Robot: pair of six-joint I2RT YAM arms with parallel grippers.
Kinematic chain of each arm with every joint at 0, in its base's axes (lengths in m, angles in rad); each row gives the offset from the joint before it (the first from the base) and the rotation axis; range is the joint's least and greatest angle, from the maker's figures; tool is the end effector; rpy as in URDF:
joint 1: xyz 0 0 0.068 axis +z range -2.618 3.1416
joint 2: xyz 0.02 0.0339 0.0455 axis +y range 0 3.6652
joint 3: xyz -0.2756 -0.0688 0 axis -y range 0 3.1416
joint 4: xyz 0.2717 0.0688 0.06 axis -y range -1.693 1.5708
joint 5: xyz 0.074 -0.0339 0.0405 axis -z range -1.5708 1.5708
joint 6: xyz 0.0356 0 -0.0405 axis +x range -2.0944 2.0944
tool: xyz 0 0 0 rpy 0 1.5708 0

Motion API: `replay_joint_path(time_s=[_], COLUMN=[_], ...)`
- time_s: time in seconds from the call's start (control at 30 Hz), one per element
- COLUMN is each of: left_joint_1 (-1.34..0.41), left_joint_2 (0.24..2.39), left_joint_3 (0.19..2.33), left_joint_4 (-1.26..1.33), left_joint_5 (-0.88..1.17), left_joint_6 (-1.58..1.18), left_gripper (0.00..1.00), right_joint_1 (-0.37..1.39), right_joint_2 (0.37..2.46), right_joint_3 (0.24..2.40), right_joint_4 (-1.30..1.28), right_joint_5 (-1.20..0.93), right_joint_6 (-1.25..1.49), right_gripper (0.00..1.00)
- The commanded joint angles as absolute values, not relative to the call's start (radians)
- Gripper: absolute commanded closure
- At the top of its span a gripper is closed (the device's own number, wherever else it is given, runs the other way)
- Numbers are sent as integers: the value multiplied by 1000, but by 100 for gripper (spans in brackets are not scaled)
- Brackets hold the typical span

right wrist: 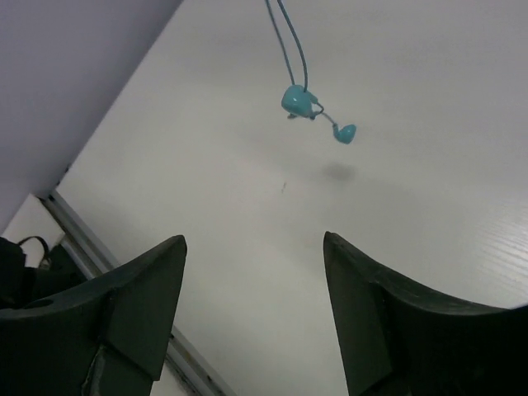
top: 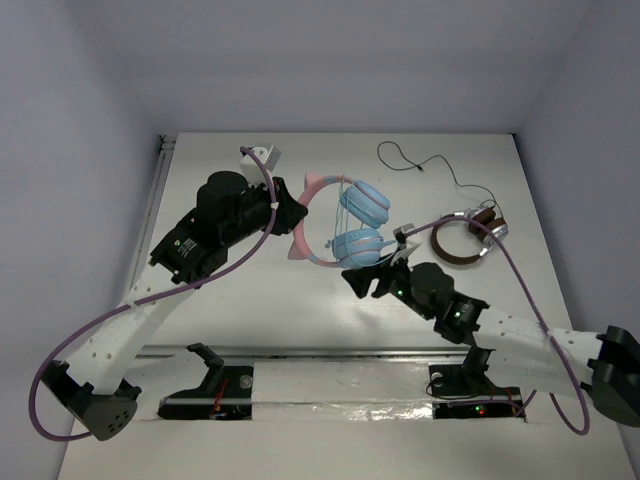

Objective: Wrap the headphones

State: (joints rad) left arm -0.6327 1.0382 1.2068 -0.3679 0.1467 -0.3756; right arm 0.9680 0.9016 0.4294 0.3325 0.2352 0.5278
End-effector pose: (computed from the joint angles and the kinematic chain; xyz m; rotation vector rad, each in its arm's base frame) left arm 0.1944 -0.1490 0.4340 0.3468 1.8167 -0.8485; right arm 0.1349 0.1813 0.2444 -0.2106 1.7803 0.8998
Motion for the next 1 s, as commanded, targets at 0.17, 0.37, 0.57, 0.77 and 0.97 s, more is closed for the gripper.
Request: replay_joint_path(time_s=[0.17, 0.37, 0.57, 0.77, 0.97], left_joint_1=[-630, -630, -630, -630, -630], left_joint_2=[1022, 1011, 1002, 1020, 1065], left_joint_3=[1302, 1324, 1362, 1402, 1404], left_joint_4=[-316, -318, -325, -351, -282], left_joint_5=[161, 207, 247, 181, 172], left_joint_6=[-371, -379, -397, -377, -403], left_gripper=[100, 100, 100, 100, 100], right_joint_1=[878, 845, 845, 845, 845], right_joint_2=[1164, 1302, 1449, 1434, 1298], right_joint_3=[489, 528, 598, 600, 476], right_joint_4=[575, 658, 765, 799, 835], right_joint_5=[203, 207, 181, 71, 8], right_joint_6=[496, 440, 402, 440, 534], right_gripper=[25, 43, 90, 100, 100])
